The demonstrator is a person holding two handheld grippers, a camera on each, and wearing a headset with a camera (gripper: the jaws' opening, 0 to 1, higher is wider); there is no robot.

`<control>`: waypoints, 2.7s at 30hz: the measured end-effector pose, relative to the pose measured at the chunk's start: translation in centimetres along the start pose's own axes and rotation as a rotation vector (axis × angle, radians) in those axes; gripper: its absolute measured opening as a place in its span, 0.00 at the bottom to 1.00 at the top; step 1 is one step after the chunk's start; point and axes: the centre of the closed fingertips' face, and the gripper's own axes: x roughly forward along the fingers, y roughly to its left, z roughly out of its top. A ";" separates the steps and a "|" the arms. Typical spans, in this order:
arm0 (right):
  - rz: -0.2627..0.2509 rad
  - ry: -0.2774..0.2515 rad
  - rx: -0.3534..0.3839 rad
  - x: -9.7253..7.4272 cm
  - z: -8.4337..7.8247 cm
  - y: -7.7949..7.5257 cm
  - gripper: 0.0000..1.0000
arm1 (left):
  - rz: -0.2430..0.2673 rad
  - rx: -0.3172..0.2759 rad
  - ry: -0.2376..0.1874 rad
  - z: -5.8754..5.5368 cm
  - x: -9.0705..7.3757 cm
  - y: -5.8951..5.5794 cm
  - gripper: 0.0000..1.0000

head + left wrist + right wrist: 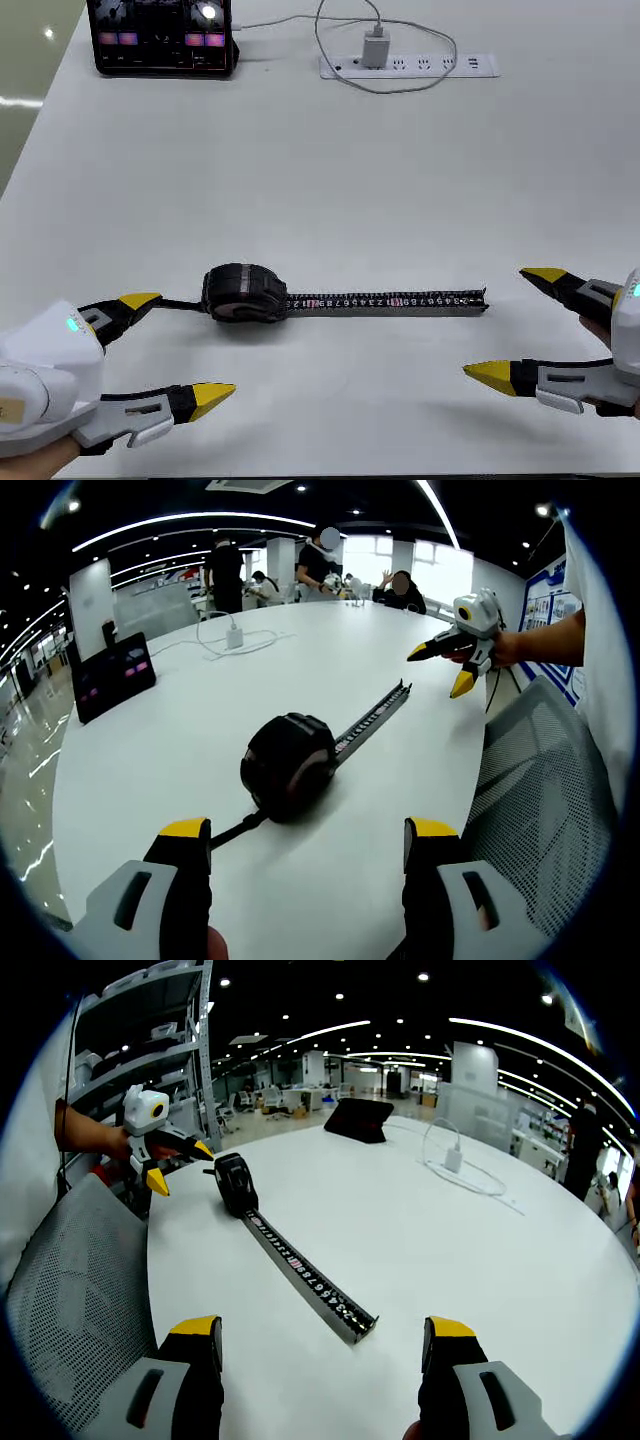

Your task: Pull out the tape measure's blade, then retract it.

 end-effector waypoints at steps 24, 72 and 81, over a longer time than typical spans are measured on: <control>-0.057 -0.012 0.053 -0.4 -1.8 0.6 0.84 | 0.105 -0.104 -0.035 -1.9 -1.2 0.2 0.81; -0.070 -0.022 0.077 -0.7 -1.8 0.9 0.84 | 0.122 -0.137 -0.063 -1.2 -1.1 0.4 0.81; -0.065 -0.021 0.074 -0.6 -1.7 0.8 0.84 | 0.122 -0.142 -0.067 -0.8 -0.9 0.4 0.82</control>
